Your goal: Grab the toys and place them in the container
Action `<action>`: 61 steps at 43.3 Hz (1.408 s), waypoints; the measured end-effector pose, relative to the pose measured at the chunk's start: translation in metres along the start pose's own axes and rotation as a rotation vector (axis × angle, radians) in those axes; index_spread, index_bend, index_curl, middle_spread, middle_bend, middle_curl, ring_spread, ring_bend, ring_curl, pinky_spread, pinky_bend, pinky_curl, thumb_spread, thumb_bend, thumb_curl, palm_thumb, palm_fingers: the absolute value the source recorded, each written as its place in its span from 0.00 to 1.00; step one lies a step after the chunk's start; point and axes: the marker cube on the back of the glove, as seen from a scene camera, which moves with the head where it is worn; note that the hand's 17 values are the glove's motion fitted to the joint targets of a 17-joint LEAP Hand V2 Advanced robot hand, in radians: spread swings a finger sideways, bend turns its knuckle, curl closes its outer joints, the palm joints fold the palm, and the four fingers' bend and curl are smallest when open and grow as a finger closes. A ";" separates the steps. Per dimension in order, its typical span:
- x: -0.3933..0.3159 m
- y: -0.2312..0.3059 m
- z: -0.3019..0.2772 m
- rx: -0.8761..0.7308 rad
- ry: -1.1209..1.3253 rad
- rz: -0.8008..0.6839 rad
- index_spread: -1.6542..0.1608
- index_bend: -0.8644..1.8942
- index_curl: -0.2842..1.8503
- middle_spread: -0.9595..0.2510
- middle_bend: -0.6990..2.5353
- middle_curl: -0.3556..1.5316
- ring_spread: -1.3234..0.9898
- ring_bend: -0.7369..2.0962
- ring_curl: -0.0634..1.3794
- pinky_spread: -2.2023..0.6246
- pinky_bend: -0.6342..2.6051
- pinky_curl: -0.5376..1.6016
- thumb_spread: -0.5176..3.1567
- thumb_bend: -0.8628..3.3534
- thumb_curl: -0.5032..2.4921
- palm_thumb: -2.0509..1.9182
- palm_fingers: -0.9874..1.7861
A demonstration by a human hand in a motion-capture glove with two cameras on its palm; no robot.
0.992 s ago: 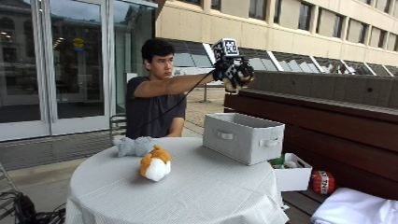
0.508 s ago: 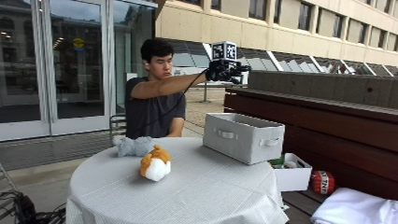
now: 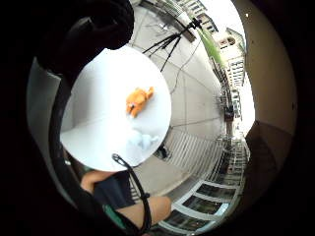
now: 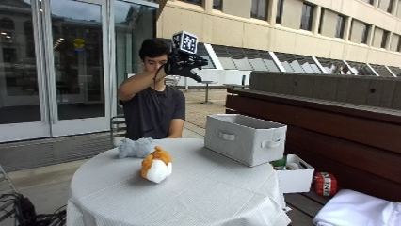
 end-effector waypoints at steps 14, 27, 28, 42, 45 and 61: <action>0.102 0.084 0.010 -0.021 0.031 0.109 0.76 0.33 0.18 0.79 0.26 0.34 0.55 0.38 0.22 0.78 0.57 0.42 0.41 0.19 0.26 0.50 0.26; 0.155 0.160 0.045 -0.114 0.023 0.264 0.76 0.33 0.17 0.79 0.26 0.33 0.56 0.37 0.23 0.78 0.56 0.41 0.41 0.19 0.25 0.50 0.27; 0.154 0.165 0.048 -0.149 0.015 0.305 0.76 0.33 0.17 0.79 0.26 0.33 0.56 0.37 0.23 0.78 0.57 0.42 0.41 0.19 0.25 0.50 0.27; 0.170 0.165 0.179 -0.099 -0.060 0.297 0.76 0.33 0.17 0.80 0.26 0.33 0.56 0.36 0.24 0.79 0.56 0.41 0.41 0.19 0.25 0.50 0.27; 0.171 0.158 0.206 -0.067 -0.066 0.318 0.76 0.33 0.17 0.80 0.26 0.33 0.56 0.35 0.24 0.79 0.56 0.41 0.41 0.19 0.25 0.50 0.27; 0.156 0.160 0.316 -0.184 -0.177 0.131 0.75 0.35 0.18 0.77 0.26 0.33 0.55 0.32 0.24 0.80 0.54 0.41 0.40 0.19 0.25 0.50 0.28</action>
